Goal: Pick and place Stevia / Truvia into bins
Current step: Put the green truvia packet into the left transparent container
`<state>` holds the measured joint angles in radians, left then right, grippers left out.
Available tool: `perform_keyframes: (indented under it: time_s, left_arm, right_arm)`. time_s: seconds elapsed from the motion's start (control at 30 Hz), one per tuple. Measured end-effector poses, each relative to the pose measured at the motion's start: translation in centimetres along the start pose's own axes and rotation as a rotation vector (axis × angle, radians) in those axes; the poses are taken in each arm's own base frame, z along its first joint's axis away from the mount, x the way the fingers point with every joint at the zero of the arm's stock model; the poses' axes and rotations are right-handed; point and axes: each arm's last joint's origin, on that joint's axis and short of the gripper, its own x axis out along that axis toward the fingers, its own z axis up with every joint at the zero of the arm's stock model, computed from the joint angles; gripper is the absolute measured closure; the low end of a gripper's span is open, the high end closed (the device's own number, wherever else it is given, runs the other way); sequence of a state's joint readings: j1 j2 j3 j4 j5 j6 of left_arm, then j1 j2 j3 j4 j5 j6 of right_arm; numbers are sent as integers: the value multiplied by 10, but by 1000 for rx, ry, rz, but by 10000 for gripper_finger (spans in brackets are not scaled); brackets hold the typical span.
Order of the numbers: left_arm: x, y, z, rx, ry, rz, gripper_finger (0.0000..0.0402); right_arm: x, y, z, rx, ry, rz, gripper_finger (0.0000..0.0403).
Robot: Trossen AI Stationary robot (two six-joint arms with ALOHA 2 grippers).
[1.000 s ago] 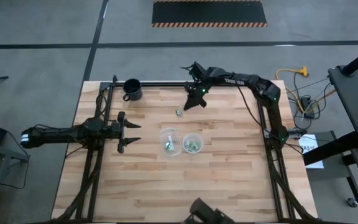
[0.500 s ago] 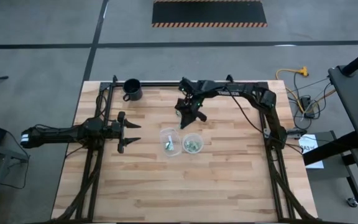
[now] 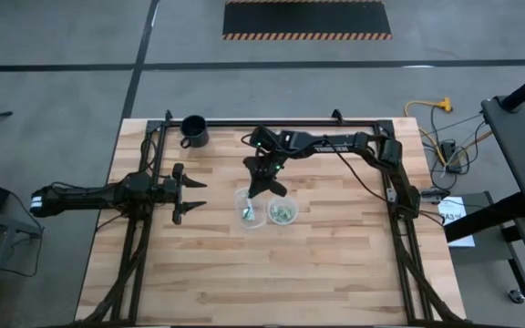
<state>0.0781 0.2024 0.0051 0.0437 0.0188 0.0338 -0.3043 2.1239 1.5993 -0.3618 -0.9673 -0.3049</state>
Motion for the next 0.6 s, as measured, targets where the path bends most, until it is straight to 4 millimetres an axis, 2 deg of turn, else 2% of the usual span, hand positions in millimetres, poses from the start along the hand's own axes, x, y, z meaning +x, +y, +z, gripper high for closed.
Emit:
perform_keyframes:
  time_s: [0.4,0.6]
  left_arm:
    - [0,0,0,0,0,0,162]
    - [0,0,0,0,0,0,162]
  right_arm:
    - [12,8,2,-57,12,22,394]
    - [11,5,1,-59,51,-94,394]
